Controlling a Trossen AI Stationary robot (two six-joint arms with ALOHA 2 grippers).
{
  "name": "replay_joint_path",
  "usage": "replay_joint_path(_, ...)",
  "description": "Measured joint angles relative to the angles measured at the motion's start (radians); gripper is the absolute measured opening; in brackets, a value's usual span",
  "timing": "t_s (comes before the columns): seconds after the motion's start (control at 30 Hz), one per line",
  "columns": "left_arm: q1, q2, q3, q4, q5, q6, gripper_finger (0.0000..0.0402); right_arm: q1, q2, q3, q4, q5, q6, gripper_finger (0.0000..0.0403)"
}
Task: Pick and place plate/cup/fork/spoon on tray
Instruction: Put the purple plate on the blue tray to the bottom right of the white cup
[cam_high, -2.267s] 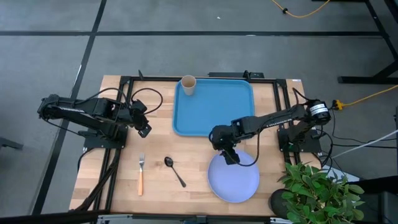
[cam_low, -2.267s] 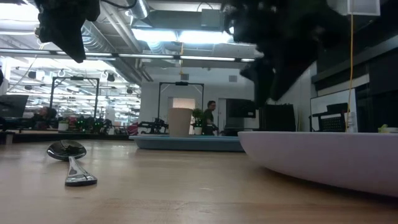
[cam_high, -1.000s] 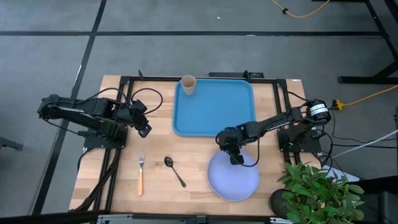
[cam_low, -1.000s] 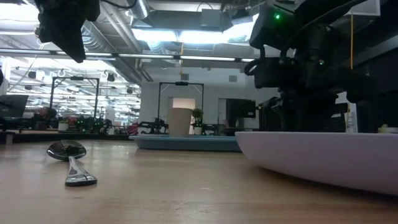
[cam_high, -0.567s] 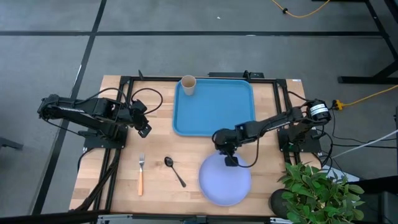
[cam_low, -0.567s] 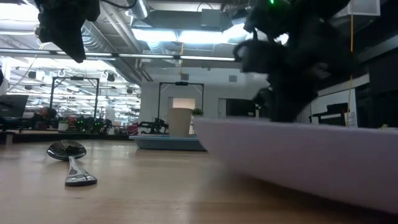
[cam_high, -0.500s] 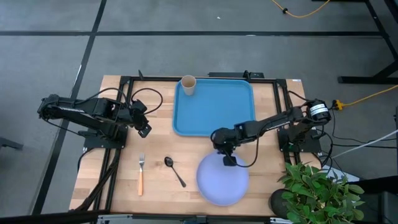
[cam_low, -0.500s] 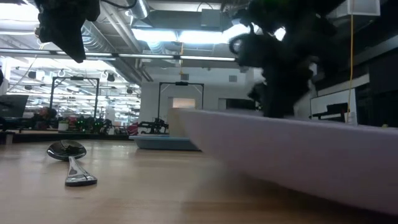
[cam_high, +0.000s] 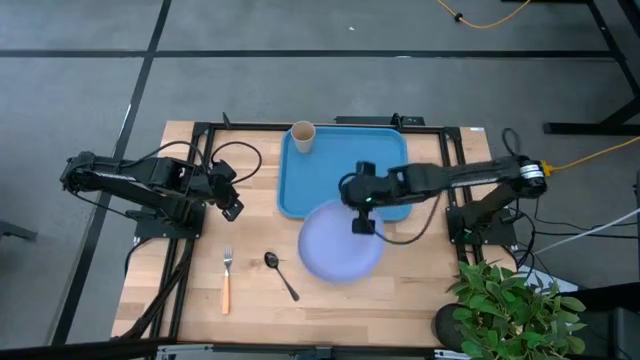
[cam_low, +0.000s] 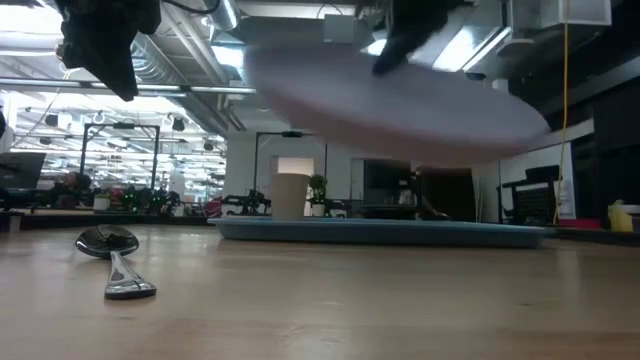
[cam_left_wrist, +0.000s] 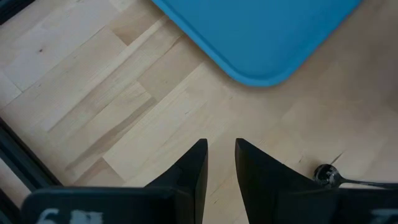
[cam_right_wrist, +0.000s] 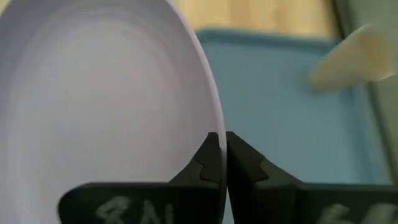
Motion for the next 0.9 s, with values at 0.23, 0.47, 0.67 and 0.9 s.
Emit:
replay_joint_path(0.23, 0.000, 0.000, 0.000, 0.000, 0.000, 0.000, 0.0075, -0.113, -0.105, 0.034, -0.032, 0.130, 0.011, 0.0006)
replay_joint_path(0.47, 0.000, 0.000, 0.000, 0.000, 0.000, 0.000, 0.0075, -0.319, -0.082, 0.033, -0.022, 0.171, 0.116, 0.0006)
replay_joint_path(0.67, 0.000, 0.000, 0.000, 0.000, 0.000, 0.000, 0.0075, -0.479, -0.052, -0.071, 0.031, 0.210, 0.278, 0.0006)
replay_joint_path(0.9, 0.000, 0.000, 0.000, 0.000, 0.000, 0.000, 0.0075, -0.595, -0.046, -0.289, 0.162, 0.105, 0.387, 0.0006)
